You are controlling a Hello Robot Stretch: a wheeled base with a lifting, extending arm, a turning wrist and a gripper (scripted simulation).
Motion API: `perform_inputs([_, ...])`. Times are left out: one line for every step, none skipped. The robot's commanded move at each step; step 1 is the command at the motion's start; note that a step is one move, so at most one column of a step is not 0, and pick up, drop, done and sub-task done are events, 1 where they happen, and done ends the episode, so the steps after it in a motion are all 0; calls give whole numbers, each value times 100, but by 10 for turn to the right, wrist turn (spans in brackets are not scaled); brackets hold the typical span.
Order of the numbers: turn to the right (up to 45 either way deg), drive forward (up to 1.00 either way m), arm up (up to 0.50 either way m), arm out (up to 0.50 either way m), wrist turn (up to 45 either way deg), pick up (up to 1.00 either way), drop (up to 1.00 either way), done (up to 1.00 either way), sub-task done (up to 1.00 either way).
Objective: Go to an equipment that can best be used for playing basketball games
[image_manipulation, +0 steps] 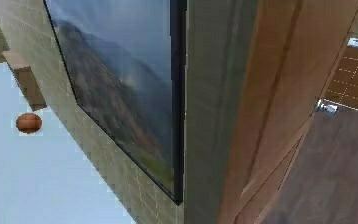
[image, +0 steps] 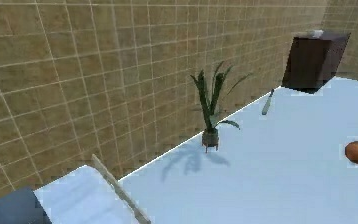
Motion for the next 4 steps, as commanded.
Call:
perform_inputs([450,0,0,0,0,0,0,0,0])
perform_inputs([0,100,0,0,0,0,0,0,0])
perform_inputs([0,50,0,0,0,0,0,0,0])
perform_inputs([0,0,0,0,0,0,0,100,0])
